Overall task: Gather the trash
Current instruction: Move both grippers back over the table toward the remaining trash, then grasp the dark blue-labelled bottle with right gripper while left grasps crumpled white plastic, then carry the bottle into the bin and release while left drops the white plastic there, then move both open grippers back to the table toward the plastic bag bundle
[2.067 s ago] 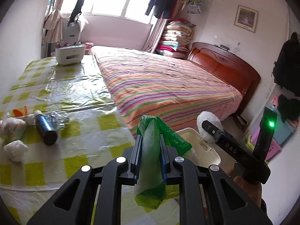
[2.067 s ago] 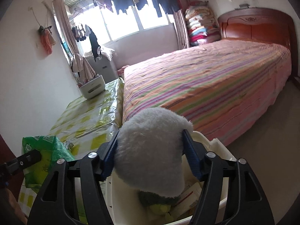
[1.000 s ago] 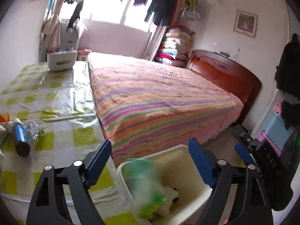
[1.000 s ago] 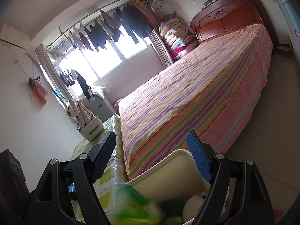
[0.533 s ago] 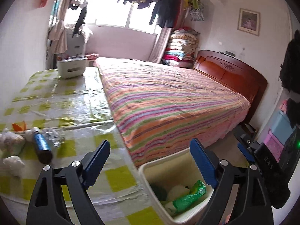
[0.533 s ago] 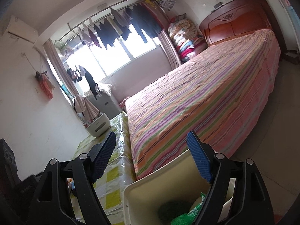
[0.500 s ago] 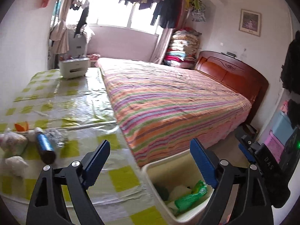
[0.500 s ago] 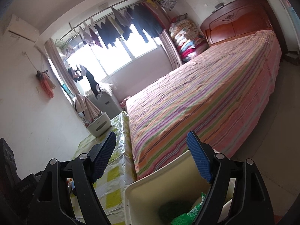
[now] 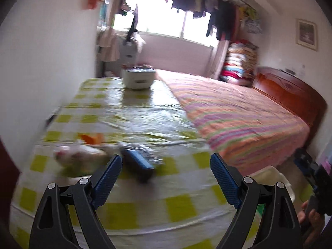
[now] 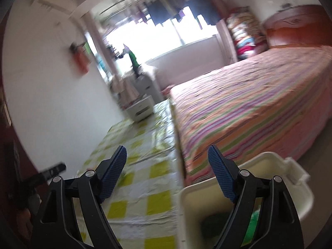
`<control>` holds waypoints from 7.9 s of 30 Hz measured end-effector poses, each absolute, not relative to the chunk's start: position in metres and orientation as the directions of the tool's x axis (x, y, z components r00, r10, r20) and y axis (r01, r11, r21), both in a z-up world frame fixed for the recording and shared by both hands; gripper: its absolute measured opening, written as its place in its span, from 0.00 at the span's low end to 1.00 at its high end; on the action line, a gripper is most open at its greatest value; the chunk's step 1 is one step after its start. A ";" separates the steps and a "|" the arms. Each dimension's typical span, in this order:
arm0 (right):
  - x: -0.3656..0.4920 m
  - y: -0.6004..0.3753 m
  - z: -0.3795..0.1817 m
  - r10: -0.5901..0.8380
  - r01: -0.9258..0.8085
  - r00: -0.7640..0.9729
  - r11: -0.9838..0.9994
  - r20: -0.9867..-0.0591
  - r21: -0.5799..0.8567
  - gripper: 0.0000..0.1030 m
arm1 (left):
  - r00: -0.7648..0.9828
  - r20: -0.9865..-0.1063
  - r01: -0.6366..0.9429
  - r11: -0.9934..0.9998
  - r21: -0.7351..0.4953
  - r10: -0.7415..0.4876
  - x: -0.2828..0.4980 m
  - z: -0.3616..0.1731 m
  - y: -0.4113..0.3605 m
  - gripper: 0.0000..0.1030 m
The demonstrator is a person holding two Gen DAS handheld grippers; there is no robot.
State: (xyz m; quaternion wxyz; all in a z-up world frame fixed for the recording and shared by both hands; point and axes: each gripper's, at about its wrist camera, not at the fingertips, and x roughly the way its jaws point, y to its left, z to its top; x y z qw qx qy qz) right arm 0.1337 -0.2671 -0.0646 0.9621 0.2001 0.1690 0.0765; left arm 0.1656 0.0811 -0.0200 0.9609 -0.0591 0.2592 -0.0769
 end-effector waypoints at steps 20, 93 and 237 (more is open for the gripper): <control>0.216 -0.060 -0.082 0.494 -0.493 0.654 0.853 -0.573 0.172 0.79 | 0.814 -0.578 -0.175 0.972 -0.157 0.053 0.162 -0.053 0.226 0.82; 0.227 -0.145 -0.067 0.621 -0.430 0.609 0.782 -0.493 0.452 0.41 | 0.639 -0.764 -0.019 0.991 -0.130 -0.088 0.223 -0.109 0.125 0.37; 0.193 -0.205 -0.124 0.380 -0.083 0.774 0.854 -0.506 0.514 0.80 | 0.678 -0.721 -0.301 0.842 -0.447 -0.140 0.284 -0.134 0.249 0.76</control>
